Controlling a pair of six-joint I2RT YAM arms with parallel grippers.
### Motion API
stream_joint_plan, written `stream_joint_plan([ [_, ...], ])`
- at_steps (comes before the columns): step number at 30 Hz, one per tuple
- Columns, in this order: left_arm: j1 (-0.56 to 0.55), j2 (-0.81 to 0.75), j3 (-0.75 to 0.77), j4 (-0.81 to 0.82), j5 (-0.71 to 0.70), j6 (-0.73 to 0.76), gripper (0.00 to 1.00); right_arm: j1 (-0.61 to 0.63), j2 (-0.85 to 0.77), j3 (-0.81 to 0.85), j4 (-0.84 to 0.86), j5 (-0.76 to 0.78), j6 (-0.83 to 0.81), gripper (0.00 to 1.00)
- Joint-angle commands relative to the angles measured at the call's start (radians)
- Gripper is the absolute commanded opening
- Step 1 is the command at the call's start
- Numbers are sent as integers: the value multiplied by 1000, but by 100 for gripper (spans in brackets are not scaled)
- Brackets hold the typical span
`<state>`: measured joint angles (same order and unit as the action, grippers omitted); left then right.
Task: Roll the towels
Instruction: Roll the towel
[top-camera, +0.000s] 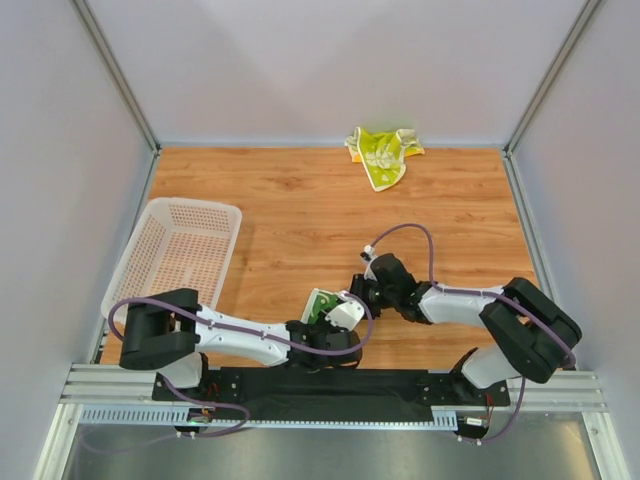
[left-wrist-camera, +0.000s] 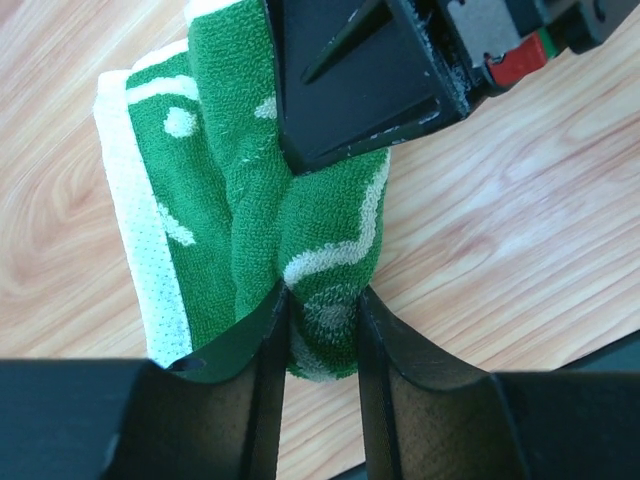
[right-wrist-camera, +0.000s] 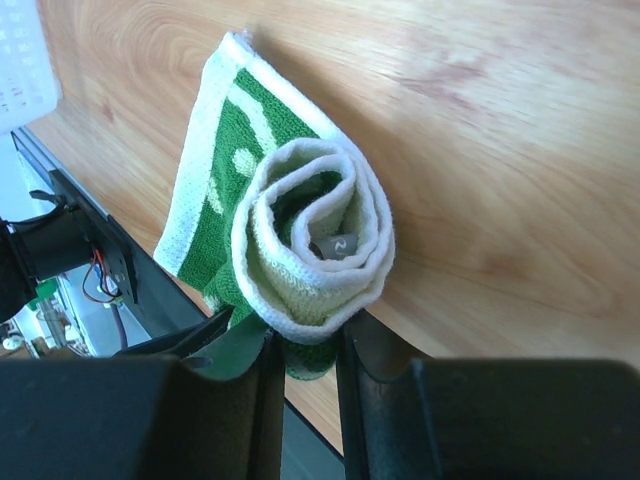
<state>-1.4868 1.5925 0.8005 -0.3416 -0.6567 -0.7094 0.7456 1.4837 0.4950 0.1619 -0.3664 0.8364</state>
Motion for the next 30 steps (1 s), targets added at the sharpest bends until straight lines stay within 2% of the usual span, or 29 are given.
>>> stream_joint_plan([
  [1, 0, 61, -43, 6, 226, 14, 12, -58, -34, -52, -154, 147, -69, 16],
  [10, 0, 90, 28, 78, 335, 168, 7, -114, -174, -108, -320, 270, -49, 25],
  [13, 0, 93, 40, 88, 353, 186, 6, -137, -249, -128, -383, 303, -39, 32],
  [15, 0, 90, 37, 96, 368, 189, 6, -164, -284, -137, -423, 322, -39, 41],
  [17, 0, 86, 32, 105, 387, 182, 6, -193, -327, -148, -424, 311, -39, 45],
  [25, 8, 63, 9, 148, 474, 137, 6, -282, -401, -107, -487, 331, -36, 51],
  [26, 14, 54, -9, 156, 492, 127, 6, -294, -410, -98, -486, 333, -34, 54],
  [30, 71, -9, -79, 232, 551, 68, 6, -316, -399, -70, -481, 340, -39, 55],
])
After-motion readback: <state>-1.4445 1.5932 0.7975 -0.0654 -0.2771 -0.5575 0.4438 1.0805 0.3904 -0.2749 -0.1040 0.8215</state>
